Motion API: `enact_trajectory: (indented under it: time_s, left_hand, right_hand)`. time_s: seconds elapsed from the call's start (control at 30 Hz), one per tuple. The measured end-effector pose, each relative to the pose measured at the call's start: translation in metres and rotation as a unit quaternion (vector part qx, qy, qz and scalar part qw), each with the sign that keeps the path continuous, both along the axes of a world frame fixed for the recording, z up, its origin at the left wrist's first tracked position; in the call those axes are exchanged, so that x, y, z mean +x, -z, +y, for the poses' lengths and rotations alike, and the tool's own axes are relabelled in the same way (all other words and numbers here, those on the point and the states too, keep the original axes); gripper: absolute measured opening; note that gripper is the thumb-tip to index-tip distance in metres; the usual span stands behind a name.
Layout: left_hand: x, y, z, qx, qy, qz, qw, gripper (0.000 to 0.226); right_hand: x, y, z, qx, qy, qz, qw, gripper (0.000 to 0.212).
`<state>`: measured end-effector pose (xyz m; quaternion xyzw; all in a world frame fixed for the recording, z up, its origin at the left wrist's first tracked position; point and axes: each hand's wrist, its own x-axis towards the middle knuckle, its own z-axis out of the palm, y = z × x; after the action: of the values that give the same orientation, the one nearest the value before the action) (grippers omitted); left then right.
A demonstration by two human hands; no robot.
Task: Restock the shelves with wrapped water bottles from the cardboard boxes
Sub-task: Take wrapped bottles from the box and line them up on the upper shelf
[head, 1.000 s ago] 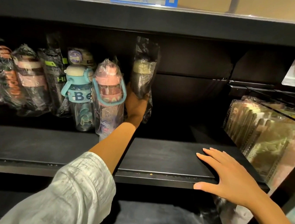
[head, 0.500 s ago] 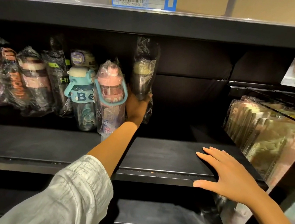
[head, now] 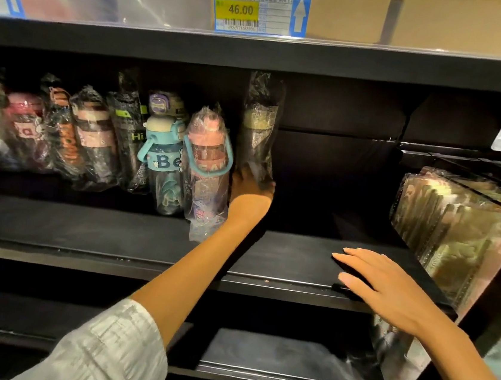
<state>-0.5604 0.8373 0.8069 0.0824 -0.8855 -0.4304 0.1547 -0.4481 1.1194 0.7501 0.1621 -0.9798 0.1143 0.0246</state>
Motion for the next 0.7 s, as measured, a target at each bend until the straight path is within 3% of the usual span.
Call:
enact_trajectory:
  time_s: [0.07, 0.13, 0.27, 0.43, 0.7]
  left_hand:
    - [0.026, 0.004, -0.005, -0.067, 0.070, -0.044, 0.994, 0.060]
    - [0.052, 0.009, -0.014, -0.162, 0.112, -0.031, 0.980, 0.047]
    - [0.106, 0.015, -0.046, -0.285, 0.131, 0.004, 0.950, 0.055]
    - [0.187, 0.033, -0.100, -0.348, 0.087, 0.040, 0.933, 0.048]
    - [0.338, 0.113, -0.234, -0.380, -0.047, 0.002, 0.924, 0.052]
  right_hand:
    - [0.001, -0.005, -0.010, -0.012, -0.009, 0.011, 1.000, 0.084]
    - [0.004, -0.011, -0.029, 0.002, -0.025, 0.039, 0.999, 0.076]
    - [0.018, -0.019, -0.072, 0.017, -0.047, 0.059, 0.997, 0.070]
    - [0.053, -0.019, -0.138, 0.027, -0.111, 0.086, 0.990, 0.065]
    - [0.142, 0.013, -0.278, 0.029, -0.238, 0.093, 0.966, 0.069]
